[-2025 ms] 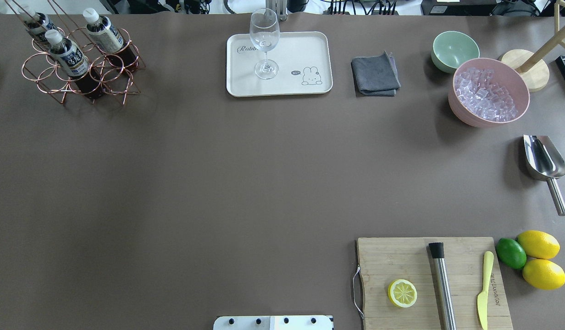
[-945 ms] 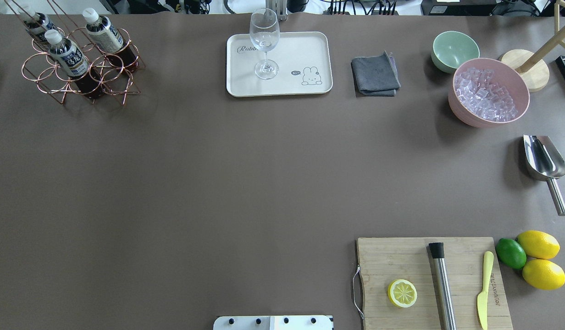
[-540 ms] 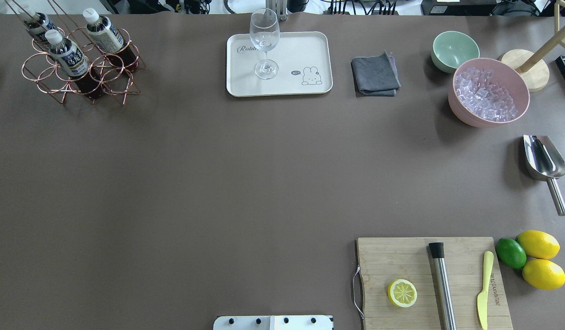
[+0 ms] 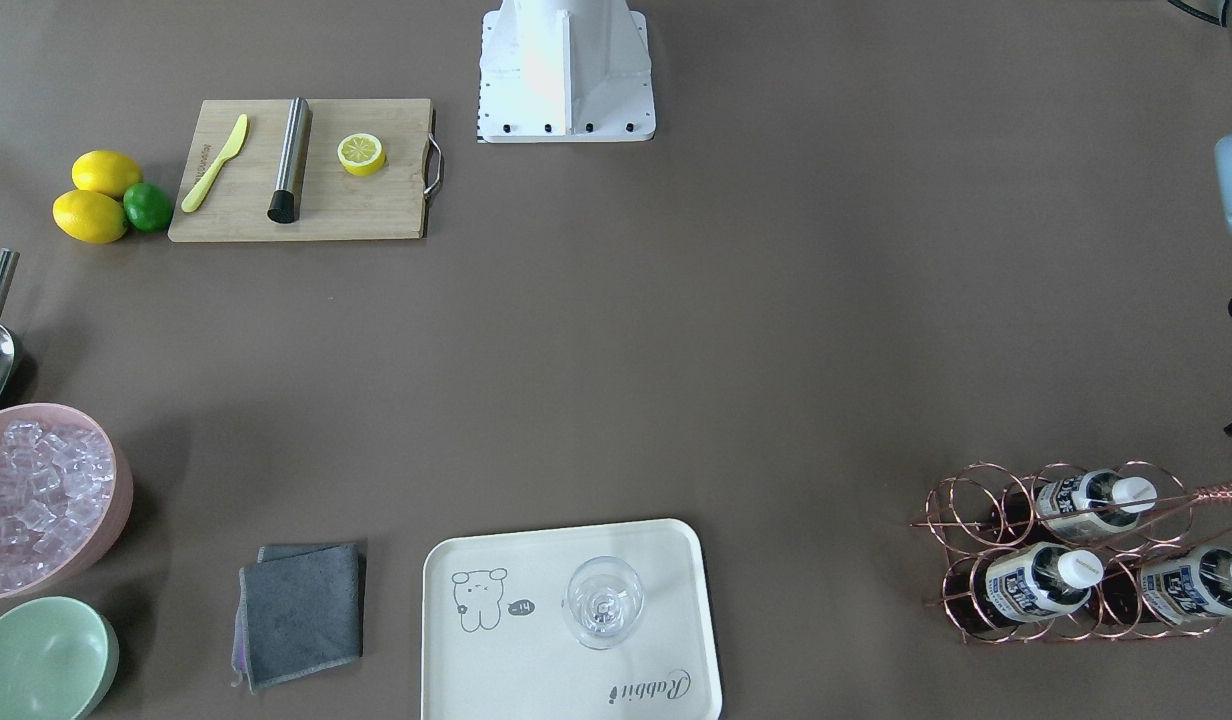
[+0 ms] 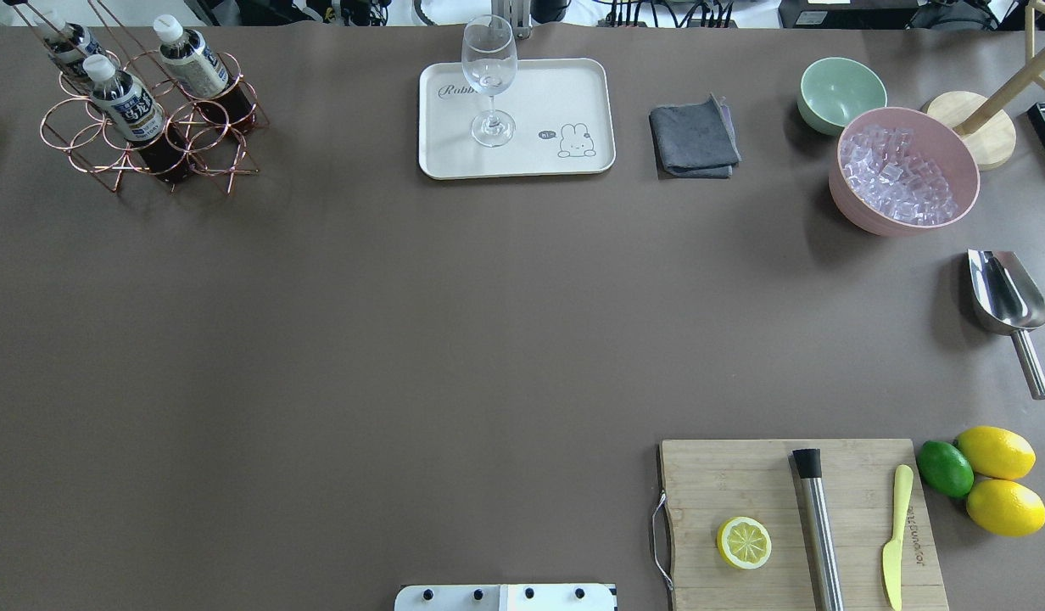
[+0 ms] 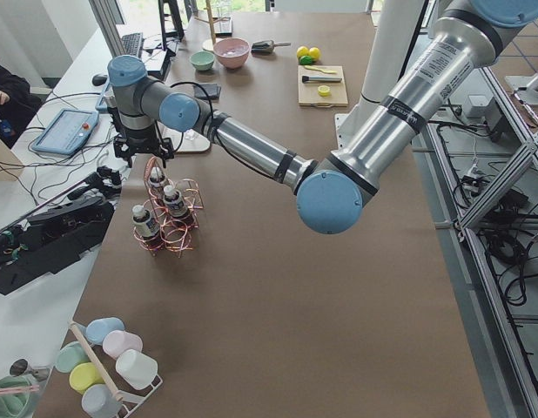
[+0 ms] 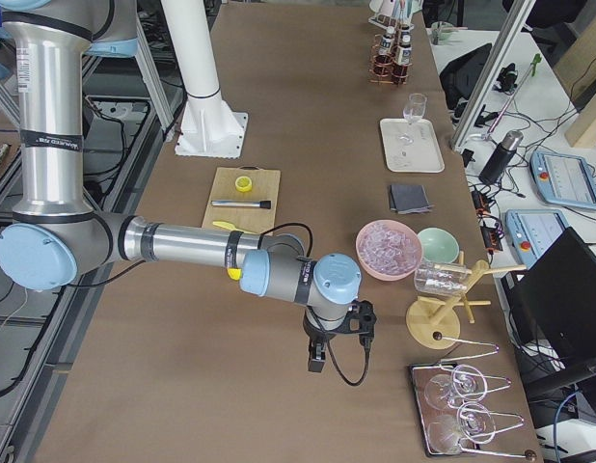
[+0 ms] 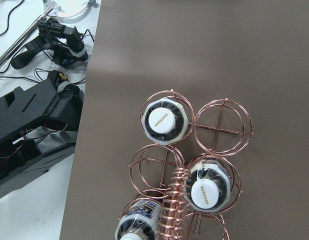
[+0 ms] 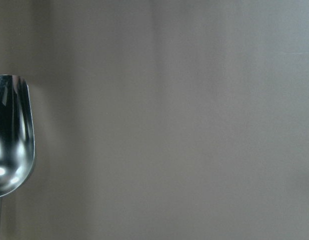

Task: Take tea from basket to plate

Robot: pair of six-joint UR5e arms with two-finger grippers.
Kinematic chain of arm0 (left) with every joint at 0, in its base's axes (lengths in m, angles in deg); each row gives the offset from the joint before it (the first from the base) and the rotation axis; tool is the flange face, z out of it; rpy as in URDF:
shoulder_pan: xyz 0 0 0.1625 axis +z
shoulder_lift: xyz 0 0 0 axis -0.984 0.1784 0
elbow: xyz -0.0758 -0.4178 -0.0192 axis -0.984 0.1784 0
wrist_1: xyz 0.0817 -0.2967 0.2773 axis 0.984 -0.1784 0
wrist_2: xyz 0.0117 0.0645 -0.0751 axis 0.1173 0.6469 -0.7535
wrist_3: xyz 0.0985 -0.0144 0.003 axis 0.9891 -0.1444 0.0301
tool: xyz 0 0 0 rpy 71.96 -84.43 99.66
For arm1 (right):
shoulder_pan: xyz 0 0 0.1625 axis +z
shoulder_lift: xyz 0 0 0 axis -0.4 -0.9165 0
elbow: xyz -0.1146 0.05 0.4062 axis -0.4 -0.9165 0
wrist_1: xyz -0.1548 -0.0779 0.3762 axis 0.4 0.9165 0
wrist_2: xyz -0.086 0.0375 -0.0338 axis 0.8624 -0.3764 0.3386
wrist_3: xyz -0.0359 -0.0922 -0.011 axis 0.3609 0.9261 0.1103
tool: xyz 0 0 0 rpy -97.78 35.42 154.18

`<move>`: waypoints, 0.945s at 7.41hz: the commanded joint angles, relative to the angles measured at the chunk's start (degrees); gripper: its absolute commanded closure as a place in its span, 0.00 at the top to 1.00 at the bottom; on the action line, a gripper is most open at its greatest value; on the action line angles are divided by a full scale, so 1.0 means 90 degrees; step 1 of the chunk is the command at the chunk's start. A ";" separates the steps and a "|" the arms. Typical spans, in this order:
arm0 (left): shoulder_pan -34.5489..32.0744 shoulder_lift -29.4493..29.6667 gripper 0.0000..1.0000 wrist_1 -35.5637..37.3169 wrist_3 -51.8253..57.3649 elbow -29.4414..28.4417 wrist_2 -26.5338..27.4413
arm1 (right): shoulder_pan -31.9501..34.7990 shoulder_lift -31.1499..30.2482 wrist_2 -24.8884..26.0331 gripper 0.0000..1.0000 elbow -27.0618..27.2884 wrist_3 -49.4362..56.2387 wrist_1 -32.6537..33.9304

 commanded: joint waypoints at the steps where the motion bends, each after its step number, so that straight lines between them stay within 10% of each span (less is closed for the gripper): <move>1: 0.0108 0.0122 0.98 -0.0294 -0.0016 -0.0402 0.0165 | 0.0000 0.0005 0.0002 1.00 0.0009 0.0000 -0.0003; 3: 0.0157 0.0123 0.96 -0.0323 -0.0026 -0.0393 0.0176 | 0.0000 -0.0005 0.0002 1.00 0.0000 0.0000 0.0007; 7: 0.0138 0.0074 0.14 -0.0333 0.0149 -0.0345 0.0166 | 0.0000 -0.0015 0.0002 1.00 -0.0058 -0.0010 0.0007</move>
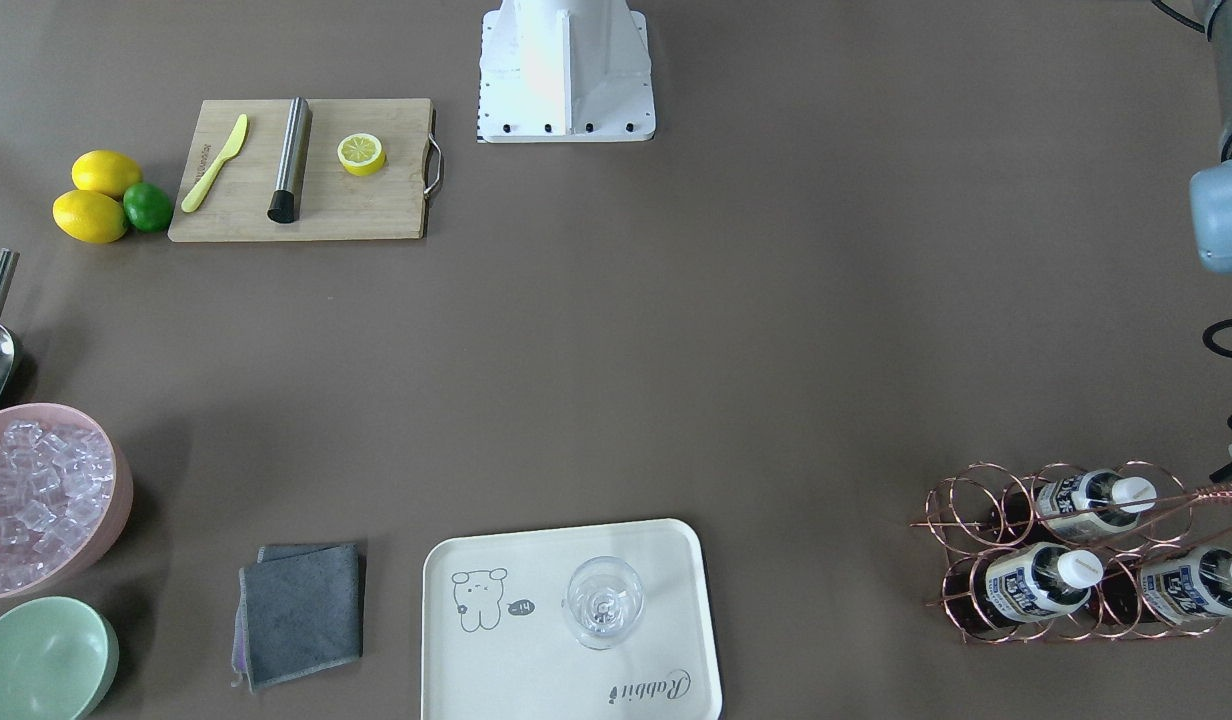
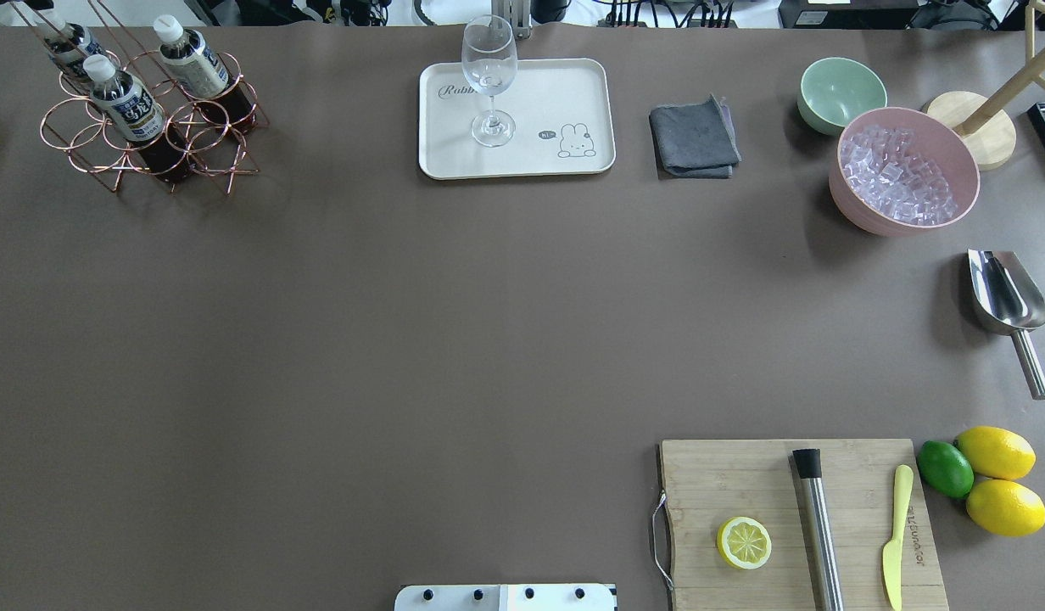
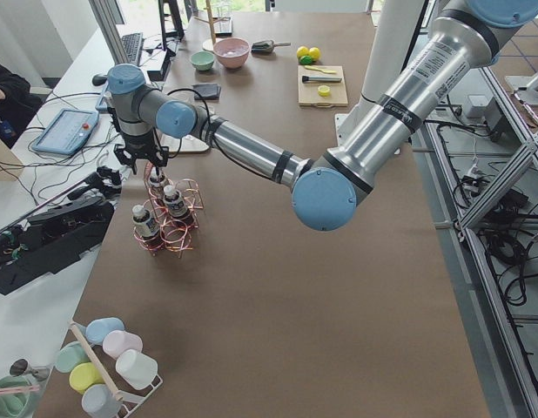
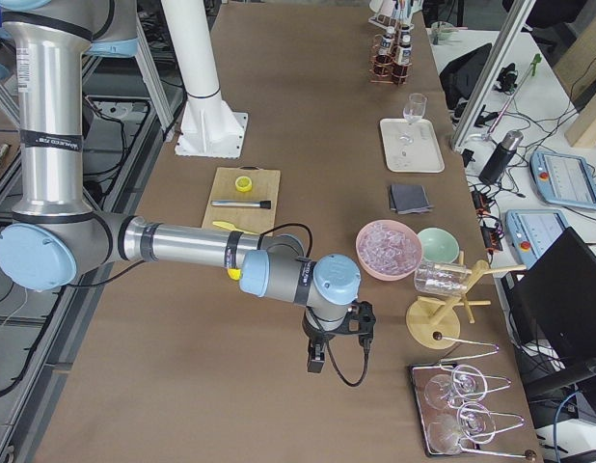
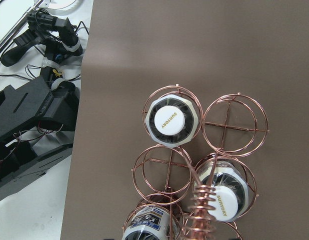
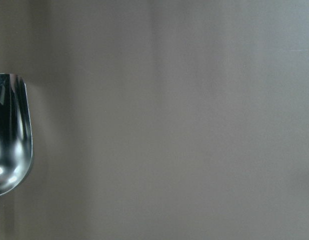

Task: Take tea from basket to plate

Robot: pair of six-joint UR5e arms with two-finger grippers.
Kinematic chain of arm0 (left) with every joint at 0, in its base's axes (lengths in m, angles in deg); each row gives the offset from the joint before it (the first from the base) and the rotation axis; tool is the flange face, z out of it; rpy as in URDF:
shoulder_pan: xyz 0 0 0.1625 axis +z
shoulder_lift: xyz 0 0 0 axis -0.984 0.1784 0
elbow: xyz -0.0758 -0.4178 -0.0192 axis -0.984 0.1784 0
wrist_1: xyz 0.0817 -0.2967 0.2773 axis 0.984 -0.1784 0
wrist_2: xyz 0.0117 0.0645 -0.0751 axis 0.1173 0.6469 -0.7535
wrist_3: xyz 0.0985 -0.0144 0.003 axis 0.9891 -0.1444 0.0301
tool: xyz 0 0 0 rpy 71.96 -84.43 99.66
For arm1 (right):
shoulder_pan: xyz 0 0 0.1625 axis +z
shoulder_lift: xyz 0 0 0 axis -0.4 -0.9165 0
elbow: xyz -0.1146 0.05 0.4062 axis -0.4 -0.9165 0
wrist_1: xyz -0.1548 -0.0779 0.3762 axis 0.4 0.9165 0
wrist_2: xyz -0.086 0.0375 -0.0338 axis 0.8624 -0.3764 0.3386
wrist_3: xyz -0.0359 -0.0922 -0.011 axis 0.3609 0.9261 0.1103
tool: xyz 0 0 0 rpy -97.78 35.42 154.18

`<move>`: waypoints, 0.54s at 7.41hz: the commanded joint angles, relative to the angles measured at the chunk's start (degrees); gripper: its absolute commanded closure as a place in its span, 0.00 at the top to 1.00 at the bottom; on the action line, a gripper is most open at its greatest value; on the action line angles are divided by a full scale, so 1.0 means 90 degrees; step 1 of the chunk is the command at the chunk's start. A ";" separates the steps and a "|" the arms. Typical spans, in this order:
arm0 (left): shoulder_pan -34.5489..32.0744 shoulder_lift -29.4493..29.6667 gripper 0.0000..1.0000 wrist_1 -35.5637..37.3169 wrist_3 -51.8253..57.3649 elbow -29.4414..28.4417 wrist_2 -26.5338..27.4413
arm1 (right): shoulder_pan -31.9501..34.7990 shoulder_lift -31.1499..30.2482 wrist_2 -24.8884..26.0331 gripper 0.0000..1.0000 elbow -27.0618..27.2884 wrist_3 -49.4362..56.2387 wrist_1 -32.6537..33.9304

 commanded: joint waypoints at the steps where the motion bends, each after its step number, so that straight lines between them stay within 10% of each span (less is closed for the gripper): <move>1: -0.0045 -0.0040 0.00 0.0007 0.0094 0.0093 -0.0028 | 0.0000 -0.0005 -0.0010 1.00 -0.0060 -0.0001 0.0000; 4: -0.0298 -0.0069 0.00 0.0356 0.0152 0.0570 -0.0058 | 0.0000 -0.0005 -0.0039 1.00 -0.0051 -0.0001 0.0000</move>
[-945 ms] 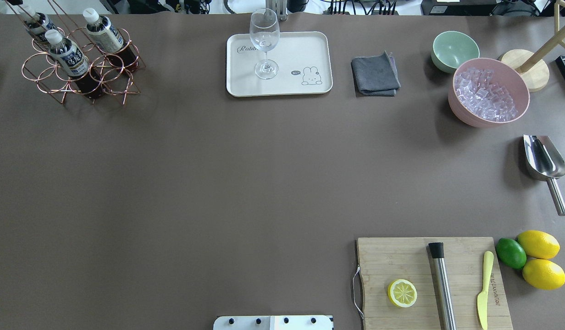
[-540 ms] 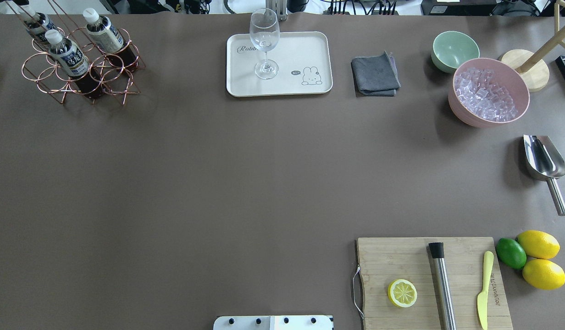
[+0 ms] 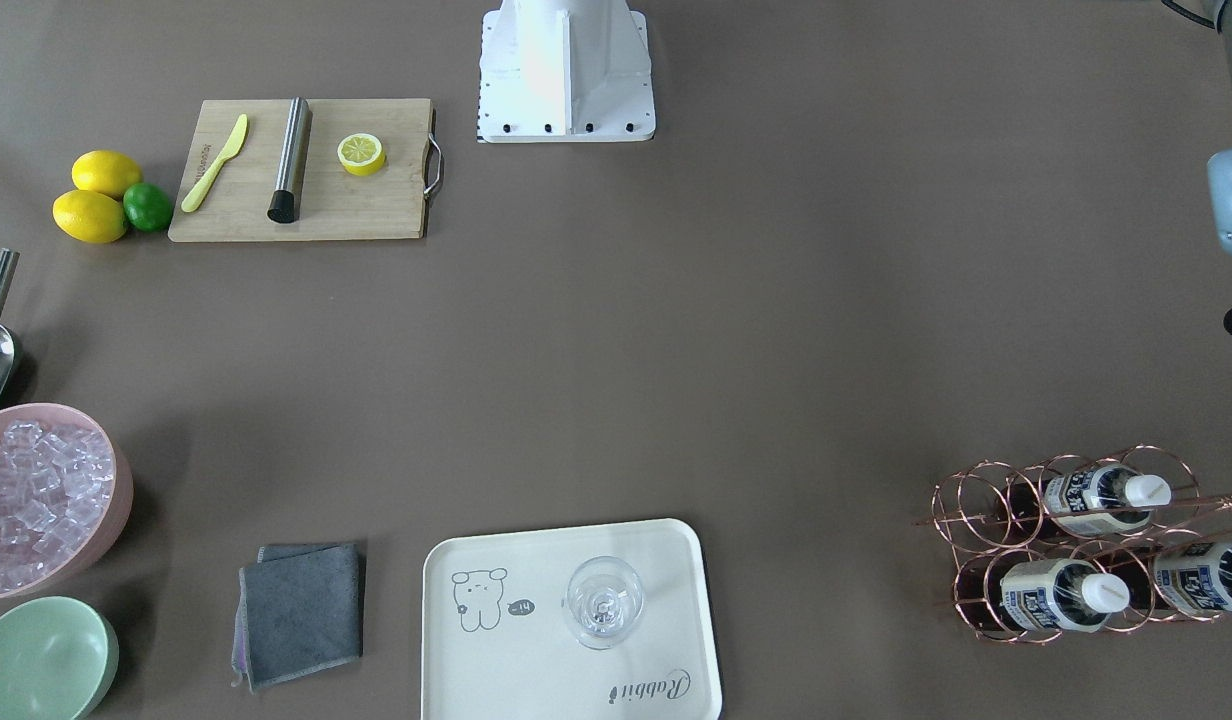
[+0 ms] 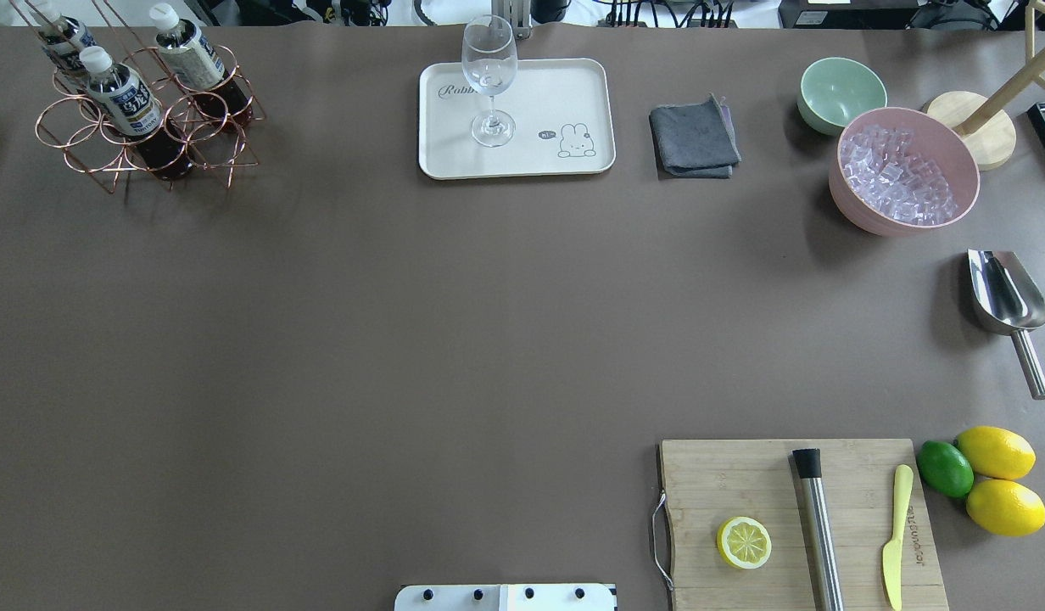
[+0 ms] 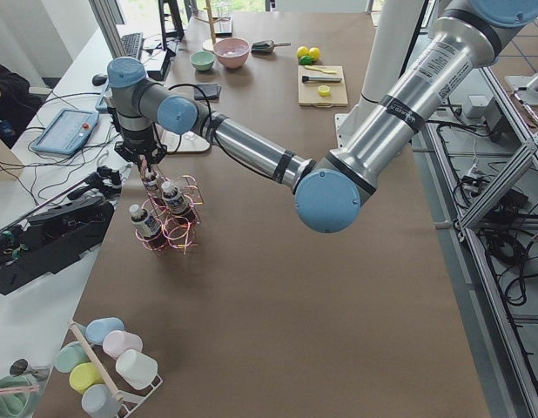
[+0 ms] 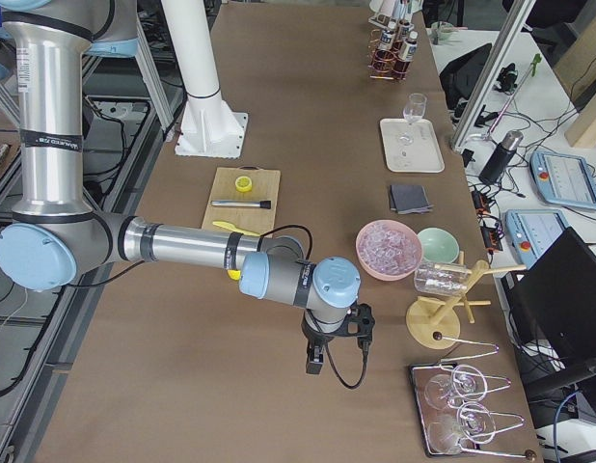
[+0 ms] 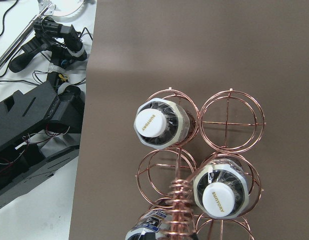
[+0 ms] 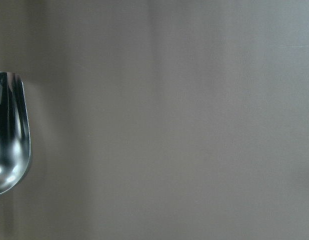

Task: Take tea from basket to plate

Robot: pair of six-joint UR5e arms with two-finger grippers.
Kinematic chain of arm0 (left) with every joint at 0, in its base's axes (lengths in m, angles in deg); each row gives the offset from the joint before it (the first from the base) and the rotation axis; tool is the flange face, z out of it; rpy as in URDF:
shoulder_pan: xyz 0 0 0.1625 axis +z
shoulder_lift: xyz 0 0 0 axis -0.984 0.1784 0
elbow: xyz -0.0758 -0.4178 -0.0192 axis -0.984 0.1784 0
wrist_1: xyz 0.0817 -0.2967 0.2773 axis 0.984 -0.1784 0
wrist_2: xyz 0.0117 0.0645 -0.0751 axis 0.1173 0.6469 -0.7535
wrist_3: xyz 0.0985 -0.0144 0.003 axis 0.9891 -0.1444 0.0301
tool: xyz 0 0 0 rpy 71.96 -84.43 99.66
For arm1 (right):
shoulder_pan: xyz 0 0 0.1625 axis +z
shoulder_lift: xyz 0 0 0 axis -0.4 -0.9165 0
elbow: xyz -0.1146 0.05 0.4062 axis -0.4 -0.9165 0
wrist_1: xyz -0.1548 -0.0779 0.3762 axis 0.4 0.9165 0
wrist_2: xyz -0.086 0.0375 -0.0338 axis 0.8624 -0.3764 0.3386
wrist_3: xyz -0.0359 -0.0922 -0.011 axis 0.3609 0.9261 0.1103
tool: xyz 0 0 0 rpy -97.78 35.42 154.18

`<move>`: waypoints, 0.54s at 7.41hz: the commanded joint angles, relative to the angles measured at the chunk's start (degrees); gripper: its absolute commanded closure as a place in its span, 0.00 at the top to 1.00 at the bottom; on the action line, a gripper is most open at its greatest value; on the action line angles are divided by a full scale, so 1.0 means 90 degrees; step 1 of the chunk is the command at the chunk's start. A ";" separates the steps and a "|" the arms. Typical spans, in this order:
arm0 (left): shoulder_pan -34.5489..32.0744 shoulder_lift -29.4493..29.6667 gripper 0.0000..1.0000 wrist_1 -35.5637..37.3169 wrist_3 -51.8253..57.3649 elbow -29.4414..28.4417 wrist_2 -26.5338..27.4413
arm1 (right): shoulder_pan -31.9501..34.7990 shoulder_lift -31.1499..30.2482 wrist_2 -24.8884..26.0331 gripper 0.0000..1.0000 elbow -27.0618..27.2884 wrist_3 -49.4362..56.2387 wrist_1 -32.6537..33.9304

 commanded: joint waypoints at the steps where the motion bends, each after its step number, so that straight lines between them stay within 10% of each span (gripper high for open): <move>1: -0.0186 -0.0053 0.00 0.0903 0.0360 0.0779 -0.0017 | 0.0000 0.0000 -0.0017 1.00 0.0003 0.0004 0.0000; 4: -0.0314 -0.0344 0.00 0.1632 0.0422 0.2146 -0.0008 | 0.0048 0.0088 -0.0075 1.00 0.0177 0.0014 -0.0010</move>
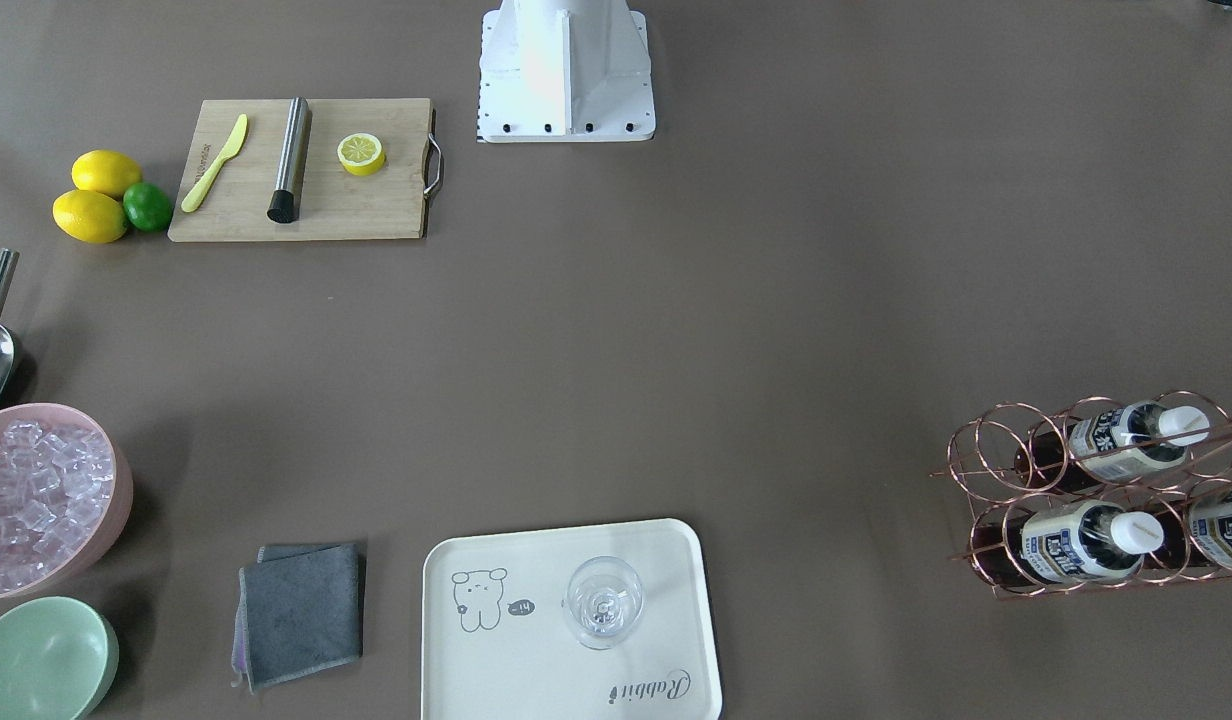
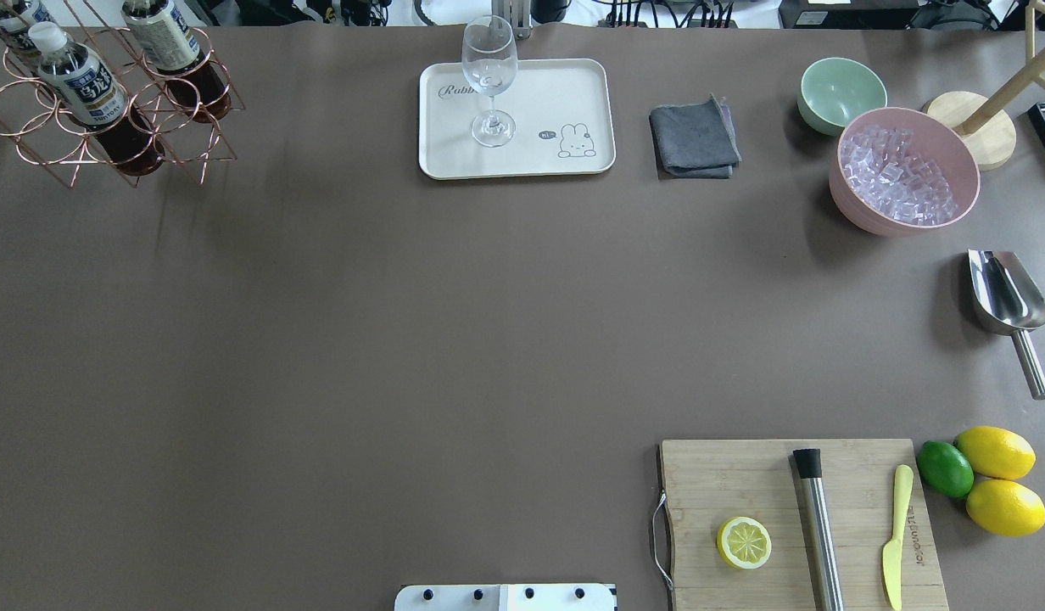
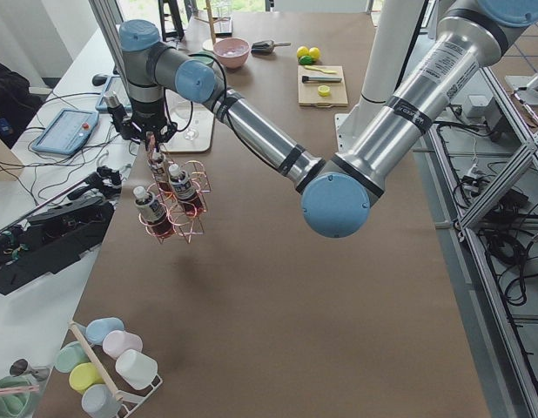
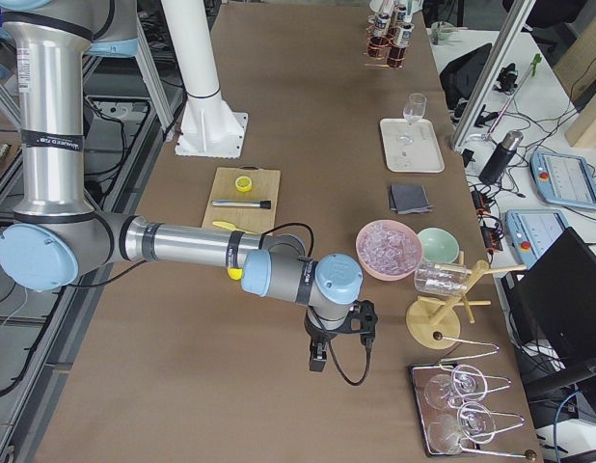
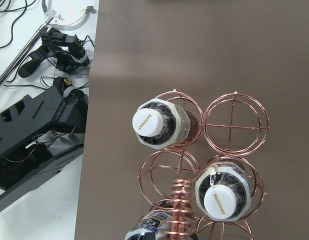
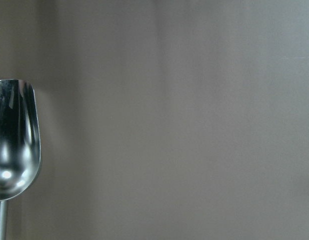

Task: Take tea from basket to plate

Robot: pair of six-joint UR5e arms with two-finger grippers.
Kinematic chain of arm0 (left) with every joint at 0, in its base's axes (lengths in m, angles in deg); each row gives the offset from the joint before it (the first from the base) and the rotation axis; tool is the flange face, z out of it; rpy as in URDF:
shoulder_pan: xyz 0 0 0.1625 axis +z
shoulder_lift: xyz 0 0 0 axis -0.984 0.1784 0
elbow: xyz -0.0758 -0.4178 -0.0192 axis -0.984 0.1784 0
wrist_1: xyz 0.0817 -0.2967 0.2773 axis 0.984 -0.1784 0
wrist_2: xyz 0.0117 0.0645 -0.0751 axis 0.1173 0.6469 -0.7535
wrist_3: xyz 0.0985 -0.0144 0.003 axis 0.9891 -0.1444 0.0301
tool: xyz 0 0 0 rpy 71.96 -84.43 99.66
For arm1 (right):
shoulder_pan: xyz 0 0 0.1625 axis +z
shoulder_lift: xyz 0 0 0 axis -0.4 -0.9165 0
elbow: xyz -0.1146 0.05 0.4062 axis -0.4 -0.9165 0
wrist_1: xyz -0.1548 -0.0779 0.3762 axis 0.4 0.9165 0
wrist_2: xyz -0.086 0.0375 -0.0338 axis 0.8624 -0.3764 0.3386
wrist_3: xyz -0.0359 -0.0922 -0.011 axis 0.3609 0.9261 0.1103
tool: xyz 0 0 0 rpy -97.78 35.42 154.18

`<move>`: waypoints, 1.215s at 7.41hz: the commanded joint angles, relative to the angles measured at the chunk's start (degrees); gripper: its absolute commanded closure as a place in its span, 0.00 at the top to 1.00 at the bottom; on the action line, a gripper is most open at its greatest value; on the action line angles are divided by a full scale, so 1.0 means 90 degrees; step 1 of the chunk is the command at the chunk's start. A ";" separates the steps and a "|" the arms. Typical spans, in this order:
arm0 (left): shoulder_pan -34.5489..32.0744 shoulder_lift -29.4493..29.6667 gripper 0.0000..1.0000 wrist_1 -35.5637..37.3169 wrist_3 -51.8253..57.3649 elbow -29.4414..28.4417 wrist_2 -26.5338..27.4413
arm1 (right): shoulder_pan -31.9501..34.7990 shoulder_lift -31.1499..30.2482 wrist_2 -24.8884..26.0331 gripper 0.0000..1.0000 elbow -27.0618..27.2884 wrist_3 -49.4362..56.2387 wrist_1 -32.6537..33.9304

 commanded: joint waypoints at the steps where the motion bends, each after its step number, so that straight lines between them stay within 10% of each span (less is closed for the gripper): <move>1: -0.0026 -0.0351 0.00 0.0374 -0.0073 0.1109 -0.0004 | 0.0046 0.0018 -0.0077 1.00 0.0216 0.0009 0.0004; 9: 0.2058 -0.0530 0.00 0.0483 -0.3380 0.2998 0.0044 | -0.0460 0.0116 -0.0878 1.00 0.0800 -0.0746 -0.0005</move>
